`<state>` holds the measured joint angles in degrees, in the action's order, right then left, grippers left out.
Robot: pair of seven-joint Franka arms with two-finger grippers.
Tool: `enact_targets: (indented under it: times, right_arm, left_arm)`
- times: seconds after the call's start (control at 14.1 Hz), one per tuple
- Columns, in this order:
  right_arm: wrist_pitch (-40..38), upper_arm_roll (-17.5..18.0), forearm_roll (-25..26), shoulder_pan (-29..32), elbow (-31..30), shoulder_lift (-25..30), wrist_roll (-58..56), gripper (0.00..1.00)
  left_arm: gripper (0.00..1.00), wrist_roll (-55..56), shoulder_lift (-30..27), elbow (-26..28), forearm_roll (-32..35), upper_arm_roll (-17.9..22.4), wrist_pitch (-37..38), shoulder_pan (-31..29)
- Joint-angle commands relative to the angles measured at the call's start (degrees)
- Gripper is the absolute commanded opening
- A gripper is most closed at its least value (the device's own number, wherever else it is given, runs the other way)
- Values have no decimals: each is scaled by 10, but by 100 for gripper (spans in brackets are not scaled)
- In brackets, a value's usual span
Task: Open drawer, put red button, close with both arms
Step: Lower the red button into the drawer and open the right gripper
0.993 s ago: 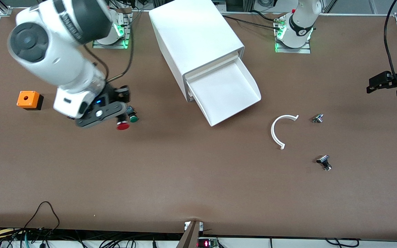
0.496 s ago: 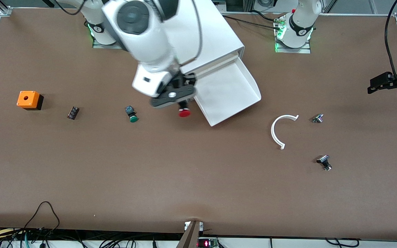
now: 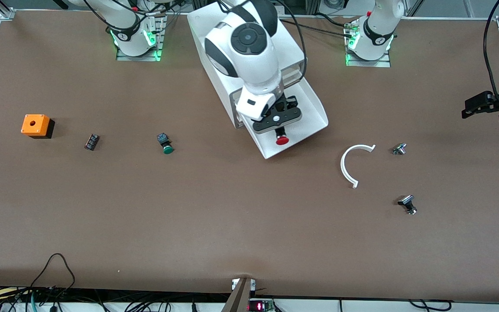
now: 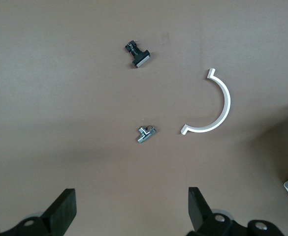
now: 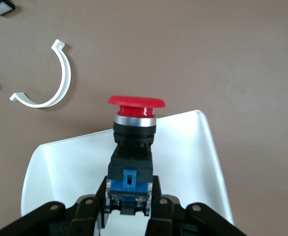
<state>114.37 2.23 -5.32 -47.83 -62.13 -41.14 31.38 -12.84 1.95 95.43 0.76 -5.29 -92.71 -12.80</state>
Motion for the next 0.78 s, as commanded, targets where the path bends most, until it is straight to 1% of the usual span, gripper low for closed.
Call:
enact_targets:
  times: [0.0, 0.21, 0.43, 0.64, 0.71]
  right_arm:
    - [2, -6, 16, -22, 25, -36, 17, 1]
    - [3, -6, 20, -38, 11, -50, 18, 1]
    - [9, -6, 21, -43, 10, -66, 13, 2]
    - [9, -6, 33, -50, 9, -70, 12, 2]
    - [9, -6, 33, -51, 8, -71, 13, 4]
  left_arm:
    - [100, 5, 8, -14, 9, 5, 2, 7]
    - [100, 4, 10, -16, 9, 5, 2, 7]
    - [100, 4, 10, -16, 10, 5, 2, 7]
    - [100, 4, 10, -16, 10, 5, 2, 7]
    - [100, 4, 10, -16, 10, 5, 2, 7]
